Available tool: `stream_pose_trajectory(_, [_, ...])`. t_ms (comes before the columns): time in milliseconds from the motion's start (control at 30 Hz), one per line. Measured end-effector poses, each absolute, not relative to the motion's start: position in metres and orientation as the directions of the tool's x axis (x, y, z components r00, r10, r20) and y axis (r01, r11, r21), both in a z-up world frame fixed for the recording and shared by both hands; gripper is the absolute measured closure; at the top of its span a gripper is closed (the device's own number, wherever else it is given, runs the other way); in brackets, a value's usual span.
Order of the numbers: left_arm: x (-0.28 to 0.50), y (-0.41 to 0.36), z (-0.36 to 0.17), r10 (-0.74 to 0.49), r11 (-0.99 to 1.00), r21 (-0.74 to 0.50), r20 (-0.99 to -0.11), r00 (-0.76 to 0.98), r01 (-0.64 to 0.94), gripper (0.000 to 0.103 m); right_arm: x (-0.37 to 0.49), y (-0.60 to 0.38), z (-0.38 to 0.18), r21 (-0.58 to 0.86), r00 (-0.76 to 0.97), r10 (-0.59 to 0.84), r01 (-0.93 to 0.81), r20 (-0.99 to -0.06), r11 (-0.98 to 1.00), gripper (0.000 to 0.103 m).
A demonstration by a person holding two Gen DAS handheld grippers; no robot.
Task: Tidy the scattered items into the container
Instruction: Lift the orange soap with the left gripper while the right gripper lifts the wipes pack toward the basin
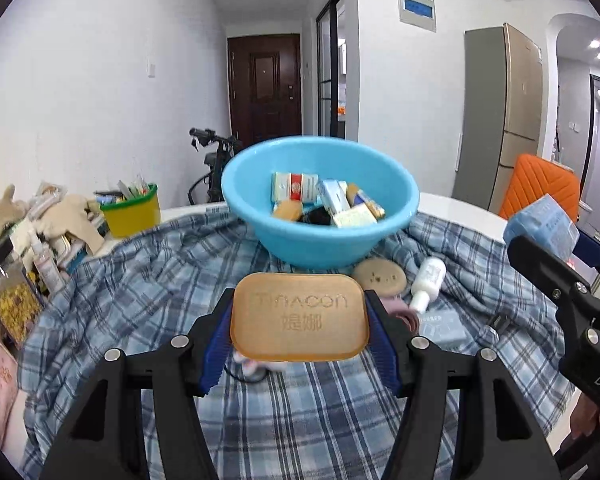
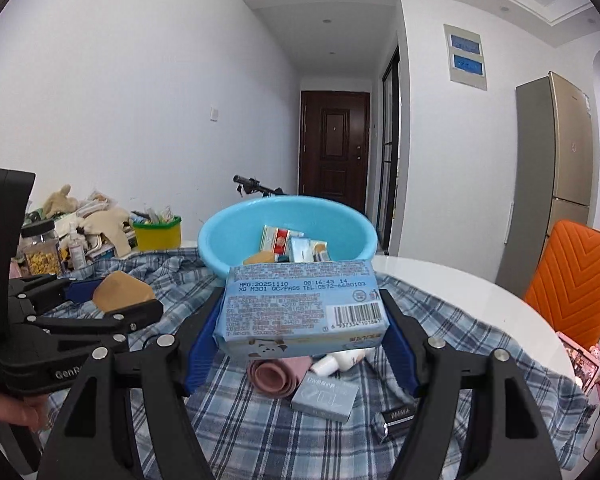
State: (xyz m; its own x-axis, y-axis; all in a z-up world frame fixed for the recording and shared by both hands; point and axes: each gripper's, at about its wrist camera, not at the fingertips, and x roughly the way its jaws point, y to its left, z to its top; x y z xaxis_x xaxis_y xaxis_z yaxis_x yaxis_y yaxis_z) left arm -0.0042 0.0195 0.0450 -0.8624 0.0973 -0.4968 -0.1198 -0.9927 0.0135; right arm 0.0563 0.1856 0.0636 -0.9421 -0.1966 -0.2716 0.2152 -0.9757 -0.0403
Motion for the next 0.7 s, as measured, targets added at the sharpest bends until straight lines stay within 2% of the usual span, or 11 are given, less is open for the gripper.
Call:
stream_pose_trajectory(400, [-0.015, 0.025, 0.084, 0.107, -0.992, 0.015, -0.422, -0.900, -0.125, 0.040, 0.046, 0.193, 0.096, -0.035, -0.964, -0.186, 0.196, -0.188, -0.980, 0.032])
stream_pose_trajectory(700, [-0.020, 0.030, 0.095, 0.147, -0.987, -0.009, -0.409, -0.900, -0.157, 0.040, 0.037, 0.194, 0.109, -0.041, -0.967, -0.196, 0.205, -0.163, -0.978, 0.032])
